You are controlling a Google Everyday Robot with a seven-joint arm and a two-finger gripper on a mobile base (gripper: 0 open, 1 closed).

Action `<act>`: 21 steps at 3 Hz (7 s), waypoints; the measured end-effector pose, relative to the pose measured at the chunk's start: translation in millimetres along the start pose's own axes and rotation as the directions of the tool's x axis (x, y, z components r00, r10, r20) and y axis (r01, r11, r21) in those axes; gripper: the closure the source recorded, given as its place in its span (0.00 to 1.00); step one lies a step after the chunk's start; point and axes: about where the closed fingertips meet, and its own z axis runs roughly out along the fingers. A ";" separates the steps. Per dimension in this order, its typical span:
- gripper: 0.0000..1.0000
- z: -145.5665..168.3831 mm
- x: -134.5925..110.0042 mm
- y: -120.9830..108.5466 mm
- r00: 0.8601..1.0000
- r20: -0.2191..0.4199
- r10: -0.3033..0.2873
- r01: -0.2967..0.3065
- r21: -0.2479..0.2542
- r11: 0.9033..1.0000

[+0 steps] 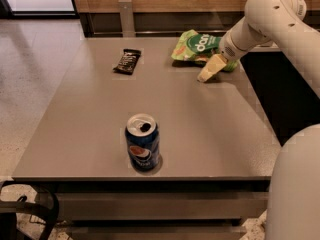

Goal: Move green rice chip bag near pepsi can

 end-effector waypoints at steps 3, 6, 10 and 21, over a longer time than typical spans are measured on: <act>0.68 -8.7 -5.7 -2.9 1.000 0.000 0.000 0.000 0.000 1.000; 1.00 -6.4 -6.1 -1.7 1.000 -0.002 -0.001 0.001 -0.005 1.000; 1.00 -109.3 -26.0 -36.1 1.000 0.001 -0.007 0.006 0.263 0.965; 1.00 -311.5 61.6 127.8 0.992 0.125 0.003 -0.047 0.347 0.937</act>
Offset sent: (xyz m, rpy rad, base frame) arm 0.0000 0.0000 0.0003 0.0001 0.0000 -0.0001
